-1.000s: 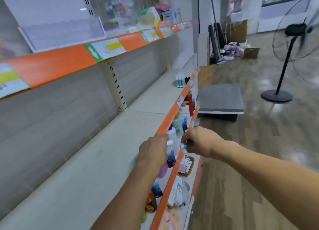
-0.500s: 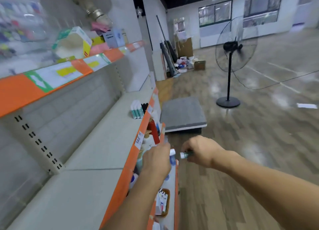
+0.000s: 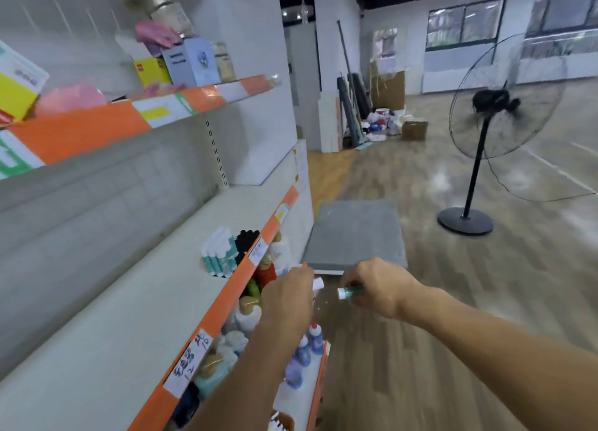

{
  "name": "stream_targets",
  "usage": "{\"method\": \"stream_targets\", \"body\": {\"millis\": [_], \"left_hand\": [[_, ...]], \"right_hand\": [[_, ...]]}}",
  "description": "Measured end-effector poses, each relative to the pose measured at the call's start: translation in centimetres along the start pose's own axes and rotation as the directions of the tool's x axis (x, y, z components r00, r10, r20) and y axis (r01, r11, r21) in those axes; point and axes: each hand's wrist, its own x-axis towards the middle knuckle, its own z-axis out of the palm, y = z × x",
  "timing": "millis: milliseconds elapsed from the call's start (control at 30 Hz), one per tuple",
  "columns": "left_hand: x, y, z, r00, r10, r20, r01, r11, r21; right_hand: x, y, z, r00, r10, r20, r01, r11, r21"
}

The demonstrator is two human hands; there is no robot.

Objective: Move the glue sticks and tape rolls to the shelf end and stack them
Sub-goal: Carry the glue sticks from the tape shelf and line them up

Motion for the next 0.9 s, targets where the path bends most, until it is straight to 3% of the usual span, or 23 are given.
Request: {"method": "stream_targets", "body": {"millis": [500,733,900], "left_hand": [[16.1,-4.5,1.5,0.986,-0.161,-0.054,0.165,0.983,0.082],[22.5,-8.3,0.8,0.957,-0.271,-0.107,0.262,0.961,-0.091],[23.8,-10.1,0.4,0.954,-0.288,-0.087,0.273,0.95,-0.154]], "right_hand": [[20.2,5.4,-2.7,0.974,-0.218,-0.064,0.224,0.968,0.111],[28.9,5.5,-3.6,0.965,-0.251,-0.079,0.262,0.943,0.204],[33.0,4.0,-2.7,0.924,-0.371,-0.093,0.379,0.857,0.35]]}}
